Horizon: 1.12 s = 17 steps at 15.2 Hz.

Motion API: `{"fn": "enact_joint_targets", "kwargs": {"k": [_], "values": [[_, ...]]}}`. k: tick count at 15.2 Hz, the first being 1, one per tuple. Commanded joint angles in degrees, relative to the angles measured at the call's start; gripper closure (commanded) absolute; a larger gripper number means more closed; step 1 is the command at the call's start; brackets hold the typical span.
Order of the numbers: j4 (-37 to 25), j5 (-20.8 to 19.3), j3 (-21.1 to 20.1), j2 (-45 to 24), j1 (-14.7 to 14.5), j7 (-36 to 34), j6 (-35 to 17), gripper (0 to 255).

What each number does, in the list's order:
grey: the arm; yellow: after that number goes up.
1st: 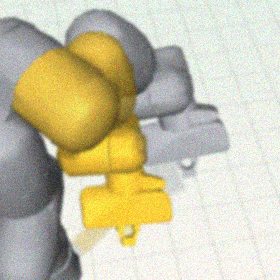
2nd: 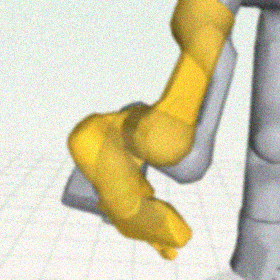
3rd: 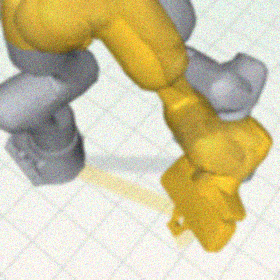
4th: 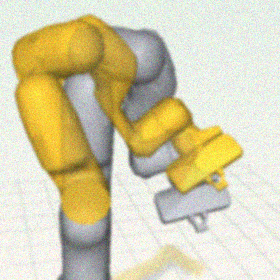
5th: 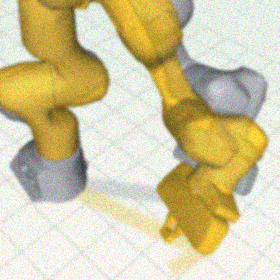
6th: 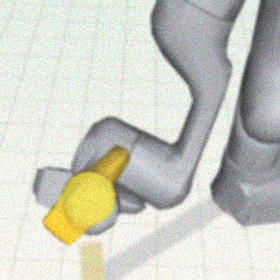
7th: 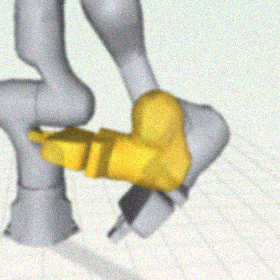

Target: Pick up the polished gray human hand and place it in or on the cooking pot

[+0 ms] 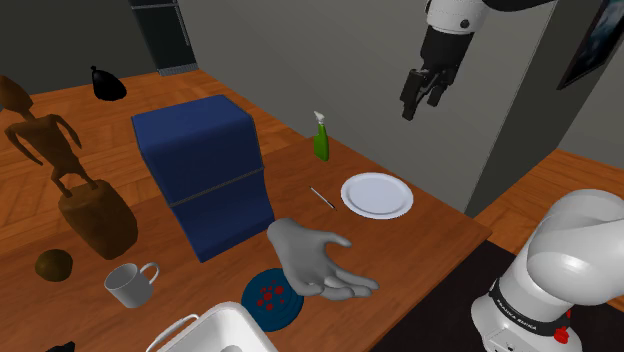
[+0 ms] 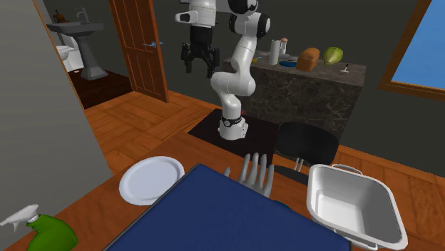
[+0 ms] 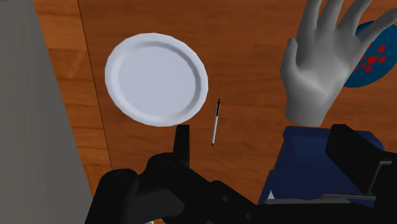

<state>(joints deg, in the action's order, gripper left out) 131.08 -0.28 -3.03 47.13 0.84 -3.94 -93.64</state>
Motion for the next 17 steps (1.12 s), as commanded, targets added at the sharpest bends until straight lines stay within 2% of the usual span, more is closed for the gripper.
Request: {"fn": "enact_joint_targets", "kwargs": {"k": [1, 9, 17], "values": [[0.0, 0.0, 0.0, 0.0, 0.0, 0.0, 0.0, 0], [7.3, 2.8, -3.4, -7.8, -1.6, -2.7, -10.3, 0], [11.2, 5.3, -6.9, -19.3, -3.4, -5.2, -21.2, 0]]}}
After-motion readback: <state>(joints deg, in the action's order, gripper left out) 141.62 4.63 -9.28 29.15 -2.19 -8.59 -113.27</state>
